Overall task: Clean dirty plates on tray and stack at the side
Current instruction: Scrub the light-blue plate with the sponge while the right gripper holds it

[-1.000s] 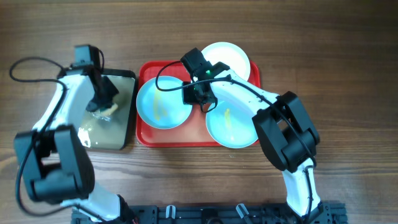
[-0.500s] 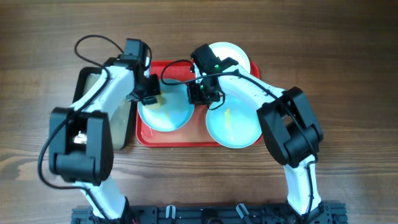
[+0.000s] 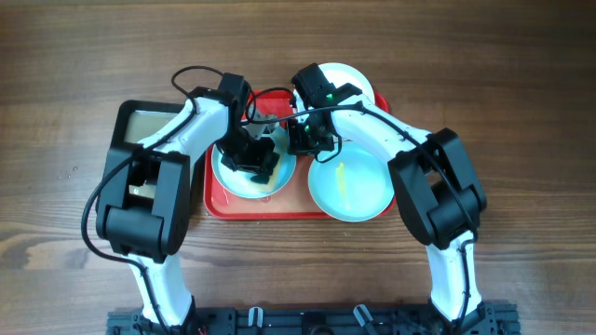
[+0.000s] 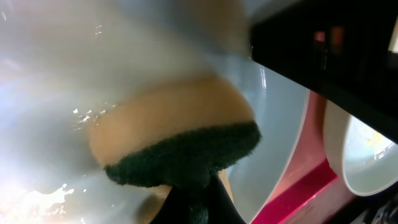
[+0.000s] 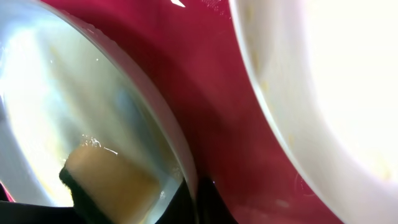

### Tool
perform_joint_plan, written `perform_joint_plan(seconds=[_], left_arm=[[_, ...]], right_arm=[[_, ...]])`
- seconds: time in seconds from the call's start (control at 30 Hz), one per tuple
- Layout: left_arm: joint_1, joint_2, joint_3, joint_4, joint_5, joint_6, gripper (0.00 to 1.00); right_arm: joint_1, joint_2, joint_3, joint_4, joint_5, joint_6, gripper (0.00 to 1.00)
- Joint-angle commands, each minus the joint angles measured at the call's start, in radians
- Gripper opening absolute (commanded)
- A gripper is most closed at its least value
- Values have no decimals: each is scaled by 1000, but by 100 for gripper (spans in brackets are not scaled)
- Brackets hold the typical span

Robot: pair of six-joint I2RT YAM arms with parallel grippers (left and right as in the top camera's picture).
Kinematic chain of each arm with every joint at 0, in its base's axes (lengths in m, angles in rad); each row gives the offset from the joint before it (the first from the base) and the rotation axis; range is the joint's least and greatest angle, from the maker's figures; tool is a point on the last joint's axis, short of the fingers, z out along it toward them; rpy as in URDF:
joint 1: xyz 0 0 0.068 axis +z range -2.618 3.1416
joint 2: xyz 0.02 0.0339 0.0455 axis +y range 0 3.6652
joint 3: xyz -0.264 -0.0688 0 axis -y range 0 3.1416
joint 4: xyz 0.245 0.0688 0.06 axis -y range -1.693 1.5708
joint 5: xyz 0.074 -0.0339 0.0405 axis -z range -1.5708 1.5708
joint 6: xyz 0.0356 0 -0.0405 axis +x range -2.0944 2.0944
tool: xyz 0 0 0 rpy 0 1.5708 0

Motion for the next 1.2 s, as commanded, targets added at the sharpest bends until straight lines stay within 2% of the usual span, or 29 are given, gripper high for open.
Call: perform_joint_plan(seconds=[0.0, 0.07, 0.1, 0.17, 0.3, 0.37, 0.53, 0.6, 0.67, 0.77, 0.8, 0.93, 0.97, 1.0, 1.03, 1.13, 1.17], left_arm=[[-16, 45, -38, -28, -526, -344, 4], [-17, 45, -38, -35, -804, -544, 4], [-17, 45, -38, -34, -868, -597, 4], [-18, 45, -37, -26, -929, -658, 4], [-25, 45, -34, 15, -911, -647, 4], [-51, 45, -32, 99, -758, -513, 4], [-136, 45, -32, 337, -373, -286, 4], [-158, 45, -32, 364, -215, -191, 4], [-163, 45, -32, 332, -181, -172, 4], [-156, 45, -32, 203, -131, -92, 4], [-146, 45, -32, 120, -125, -57, 4], [-106, 45, -32, -37, -129, 37, 4], [-94, 45, -32, -45, -186, 18, 4], [-82, 45, -32, -35, -285, -63, 4], [-68, 45, -32, -9, -492, -237, 4], [-55, 45, -32, 5, -850, -528, 4], [-55, 45, -32, 5, -920, -592, 4]], right_arm=[[5, 28, -11, 6, 4, 3, 4], [5, 28, -11, 7, 5, 7, 4], [5, 28, -11, 7, 5, 9, 4], [5, 28, -11, 8, 5, 10, 4], [5, 28, -11, 8, 12, 27, 4], [5, 28, -11, 10, 12, 27, 4], [8, 28, -11, 8, 12, 19, 4], [8, 28, -11, 7, 12, 12, 4], [8, 28, -11, 8, 12, 12, 4], [8, 28, -11, 9, 12, 12, 4], [8, 28, -11, 9, 3, 6, 4], [8, 28, -11, 10, -3, 1, 4], [8, 28, -11, 10, -3, 0, 4], [8, 28, -11, 10, -3, 1, 4], [8, 28, -11, 10, -3, 1, 4], [8, 28, -11, 9, -3, 1, 4], [8, 28, -11, 9, -3, 1, 4]])
